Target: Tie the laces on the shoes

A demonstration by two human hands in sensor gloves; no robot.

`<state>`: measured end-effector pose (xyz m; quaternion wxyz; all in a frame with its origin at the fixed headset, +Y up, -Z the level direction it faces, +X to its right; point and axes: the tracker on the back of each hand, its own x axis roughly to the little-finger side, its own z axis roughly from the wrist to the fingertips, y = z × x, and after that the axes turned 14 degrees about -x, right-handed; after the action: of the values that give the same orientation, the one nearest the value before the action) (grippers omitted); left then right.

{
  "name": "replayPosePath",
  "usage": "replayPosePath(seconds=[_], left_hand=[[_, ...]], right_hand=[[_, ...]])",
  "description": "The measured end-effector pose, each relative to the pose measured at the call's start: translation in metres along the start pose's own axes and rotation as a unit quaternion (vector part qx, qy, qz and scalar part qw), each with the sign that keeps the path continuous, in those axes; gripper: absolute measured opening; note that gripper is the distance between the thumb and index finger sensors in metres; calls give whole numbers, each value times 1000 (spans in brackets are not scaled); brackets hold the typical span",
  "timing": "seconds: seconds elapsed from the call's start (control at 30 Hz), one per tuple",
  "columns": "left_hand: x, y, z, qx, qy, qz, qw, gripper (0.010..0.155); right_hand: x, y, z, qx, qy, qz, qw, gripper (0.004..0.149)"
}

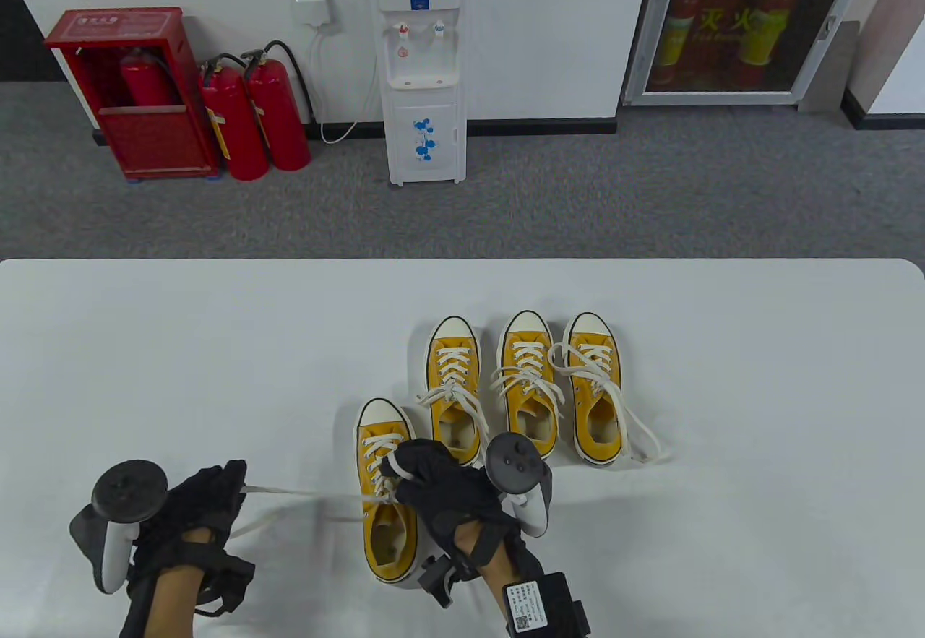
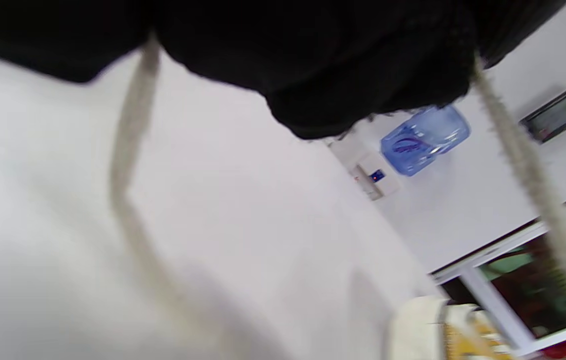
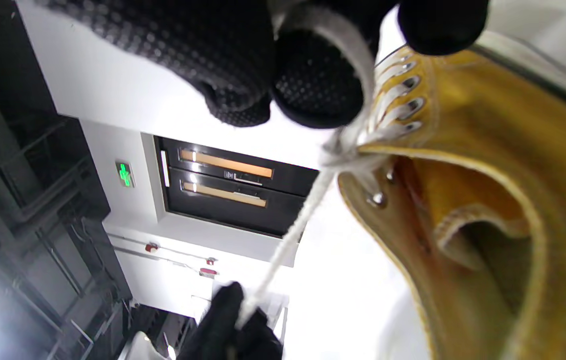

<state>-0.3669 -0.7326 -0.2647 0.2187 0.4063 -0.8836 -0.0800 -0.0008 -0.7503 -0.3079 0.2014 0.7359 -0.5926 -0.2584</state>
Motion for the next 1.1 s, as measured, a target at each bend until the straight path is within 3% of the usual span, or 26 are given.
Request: replayPosePath(seconds=[0.2, 0.37, 0.53, 0.83, 0.97, 1.1], left_hand=[[-18, 1, -11, 42, -38, -137, 989, 41], [-29, -7, -19, 84, -54, -242, 965, 42], [-39, -20, -25, 185, -65, -339, 920, 48], [-68, -37, -42, 304, -135, -381, 863, 54], [-76, -38, -47, 291, -157, -354, 875, 51], [-76, -34, -45, 218, -172, -303, 912, 46]], right_hand=[[-11, 14, 3, -10, 1, -85, 996, 50], [-20, 25, 7, -21, 0, -134, 991, 52], [-22, 35, 9, -39, 11, -175, 984, 55], [-27, 44, 10, -44, 19, -229, 972, 56], [-30, 49, 9, -56, 17, -266, 962, 54], [-34, 53, 8, -58, 10, -310, 949, 51]])
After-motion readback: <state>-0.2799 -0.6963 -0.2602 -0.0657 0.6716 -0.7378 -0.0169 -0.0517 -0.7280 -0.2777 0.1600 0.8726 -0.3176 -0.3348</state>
